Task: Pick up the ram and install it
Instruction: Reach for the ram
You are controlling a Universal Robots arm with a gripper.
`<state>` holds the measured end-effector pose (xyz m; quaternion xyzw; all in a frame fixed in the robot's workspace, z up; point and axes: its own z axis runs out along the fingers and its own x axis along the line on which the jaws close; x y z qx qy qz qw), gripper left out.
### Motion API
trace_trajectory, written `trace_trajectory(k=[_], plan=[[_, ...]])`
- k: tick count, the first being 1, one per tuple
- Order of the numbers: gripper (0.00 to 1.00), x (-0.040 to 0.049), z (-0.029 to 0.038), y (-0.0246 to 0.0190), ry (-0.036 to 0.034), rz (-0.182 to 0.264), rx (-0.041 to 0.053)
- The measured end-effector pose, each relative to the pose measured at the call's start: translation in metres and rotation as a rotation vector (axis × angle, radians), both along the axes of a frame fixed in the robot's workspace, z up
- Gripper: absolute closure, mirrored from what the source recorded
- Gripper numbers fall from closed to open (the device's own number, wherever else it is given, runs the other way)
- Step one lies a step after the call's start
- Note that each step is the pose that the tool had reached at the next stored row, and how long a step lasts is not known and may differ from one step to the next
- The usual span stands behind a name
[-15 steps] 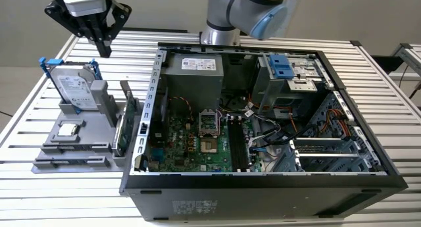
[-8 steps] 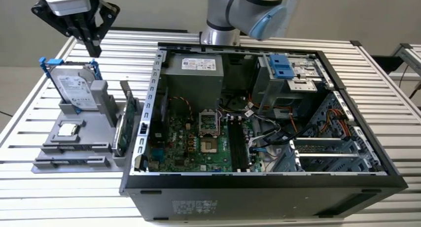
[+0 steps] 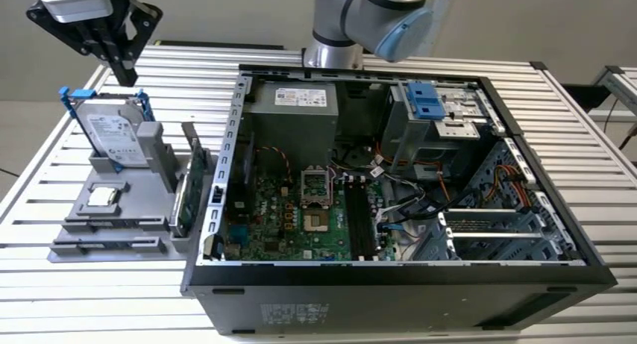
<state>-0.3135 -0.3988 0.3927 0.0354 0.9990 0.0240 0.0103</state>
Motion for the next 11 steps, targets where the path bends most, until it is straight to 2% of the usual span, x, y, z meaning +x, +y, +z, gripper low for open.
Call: trace_trajectory(k=[6, 11], plan=[[1.0, -0.0198, 0.0, 0.0, -0.0001, 0.003, 0.0], [1.0, -0.0284, -0.0001, 0.0, -0.0001, 0.023, 0.0001]])
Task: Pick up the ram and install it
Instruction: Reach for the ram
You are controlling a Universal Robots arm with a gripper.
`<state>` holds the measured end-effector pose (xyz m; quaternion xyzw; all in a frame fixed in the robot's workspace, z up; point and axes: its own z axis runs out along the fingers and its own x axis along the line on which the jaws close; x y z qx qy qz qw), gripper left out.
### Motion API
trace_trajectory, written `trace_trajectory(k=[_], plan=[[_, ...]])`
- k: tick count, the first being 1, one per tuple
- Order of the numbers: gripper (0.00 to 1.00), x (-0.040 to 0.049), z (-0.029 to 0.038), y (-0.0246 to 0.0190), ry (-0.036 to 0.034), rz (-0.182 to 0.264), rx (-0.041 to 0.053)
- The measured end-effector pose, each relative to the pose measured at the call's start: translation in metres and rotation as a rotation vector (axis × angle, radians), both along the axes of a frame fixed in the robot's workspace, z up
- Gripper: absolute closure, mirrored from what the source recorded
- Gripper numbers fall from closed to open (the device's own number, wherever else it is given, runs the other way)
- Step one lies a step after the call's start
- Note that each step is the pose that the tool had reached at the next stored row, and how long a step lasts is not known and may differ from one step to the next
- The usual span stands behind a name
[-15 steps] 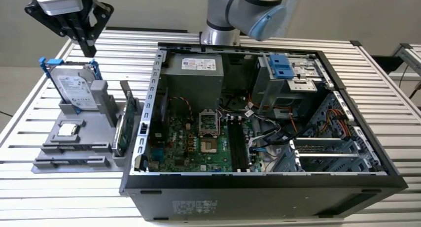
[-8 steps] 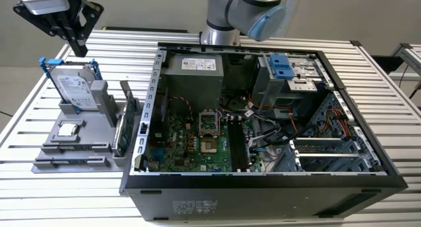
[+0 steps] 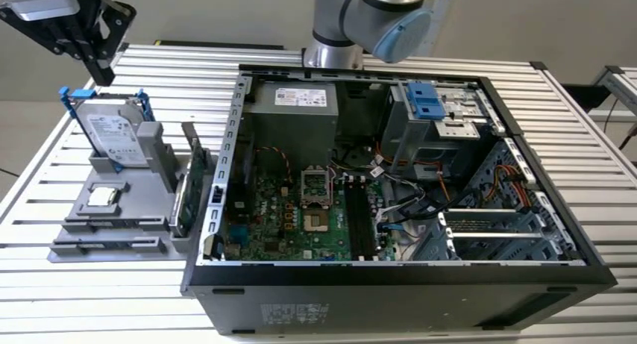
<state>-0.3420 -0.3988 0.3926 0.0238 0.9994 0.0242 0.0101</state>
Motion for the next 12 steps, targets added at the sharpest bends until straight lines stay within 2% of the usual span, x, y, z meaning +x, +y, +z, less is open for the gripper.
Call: trace_trajectory(k=[8, 12], plan=[[1.0, -0.0116, 0.0, 0.0, 0.0, 0.037, 0.0], [1.0, -0.0136, 0.0, 0.0, 0.0001, 0.042, 0.0]])
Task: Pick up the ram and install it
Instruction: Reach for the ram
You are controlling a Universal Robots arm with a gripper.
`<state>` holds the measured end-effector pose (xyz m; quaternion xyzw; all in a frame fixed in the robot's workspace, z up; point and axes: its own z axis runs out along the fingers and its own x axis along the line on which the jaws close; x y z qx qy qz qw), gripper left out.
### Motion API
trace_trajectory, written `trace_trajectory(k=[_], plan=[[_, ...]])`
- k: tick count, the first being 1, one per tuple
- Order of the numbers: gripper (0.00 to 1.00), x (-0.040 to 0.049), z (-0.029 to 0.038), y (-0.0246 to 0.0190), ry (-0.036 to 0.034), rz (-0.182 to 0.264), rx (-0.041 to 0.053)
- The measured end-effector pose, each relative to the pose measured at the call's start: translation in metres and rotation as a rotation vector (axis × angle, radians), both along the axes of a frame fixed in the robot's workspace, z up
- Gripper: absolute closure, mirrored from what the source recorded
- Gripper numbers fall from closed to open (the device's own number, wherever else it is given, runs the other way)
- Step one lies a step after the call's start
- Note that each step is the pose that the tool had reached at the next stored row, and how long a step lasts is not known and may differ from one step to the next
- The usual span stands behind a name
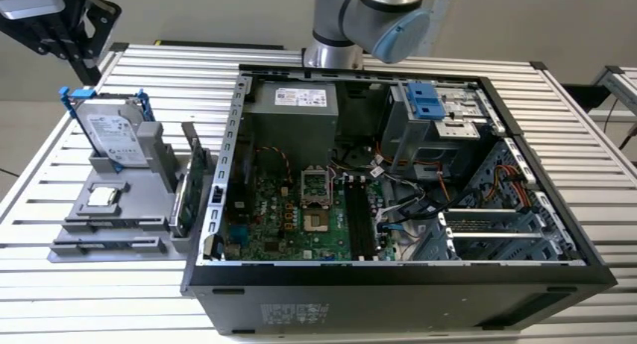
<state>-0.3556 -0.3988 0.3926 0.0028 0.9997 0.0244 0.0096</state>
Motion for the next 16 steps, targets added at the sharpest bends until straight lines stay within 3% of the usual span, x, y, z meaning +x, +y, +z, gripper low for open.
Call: trace_trajectory(k=[8, 16], plan=[[1.0, -0.0005, 0.0, -0.0011, 0.0, 0.0, 0.0001], [1.0, -0.0004, 0.0, -0.0084, 0.0001, 0.0, 0.0]])
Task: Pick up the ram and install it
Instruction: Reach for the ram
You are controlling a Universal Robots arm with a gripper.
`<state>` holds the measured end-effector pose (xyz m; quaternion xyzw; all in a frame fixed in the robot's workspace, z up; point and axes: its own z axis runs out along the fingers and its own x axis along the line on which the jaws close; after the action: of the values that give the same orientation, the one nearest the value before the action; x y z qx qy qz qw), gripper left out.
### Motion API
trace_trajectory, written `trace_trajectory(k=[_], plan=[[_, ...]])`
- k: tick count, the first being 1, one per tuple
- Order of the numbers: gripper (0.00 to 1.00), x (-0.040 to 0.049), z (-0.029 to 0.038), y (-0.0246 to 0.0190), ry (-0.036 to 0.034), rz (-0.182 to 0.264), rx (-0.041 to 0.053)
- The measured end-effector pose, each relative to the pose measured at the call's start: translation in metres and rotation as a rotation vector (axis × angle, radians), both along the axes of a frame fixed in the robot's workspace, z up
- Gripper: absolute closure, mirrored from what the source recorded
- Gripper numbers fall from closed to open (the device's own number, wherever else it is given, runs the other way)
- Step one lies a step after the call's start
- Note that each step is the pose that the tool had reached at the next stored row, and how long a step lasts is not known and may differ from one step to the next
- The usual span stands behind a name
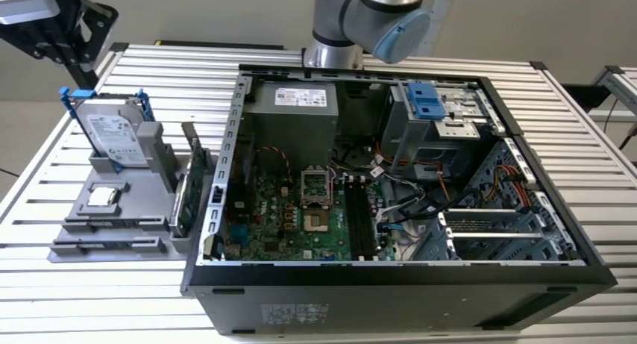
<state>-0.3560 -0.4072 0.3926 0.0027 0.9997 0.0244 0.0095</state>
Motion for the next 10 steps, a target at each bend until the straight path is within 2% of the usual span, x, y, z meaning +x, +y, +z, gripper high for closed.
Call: trace_trajectory(k=[10], plan=[[1.0, 0.0, 0.0, -0.0106, -0.0001, 0.0, 0.0]])
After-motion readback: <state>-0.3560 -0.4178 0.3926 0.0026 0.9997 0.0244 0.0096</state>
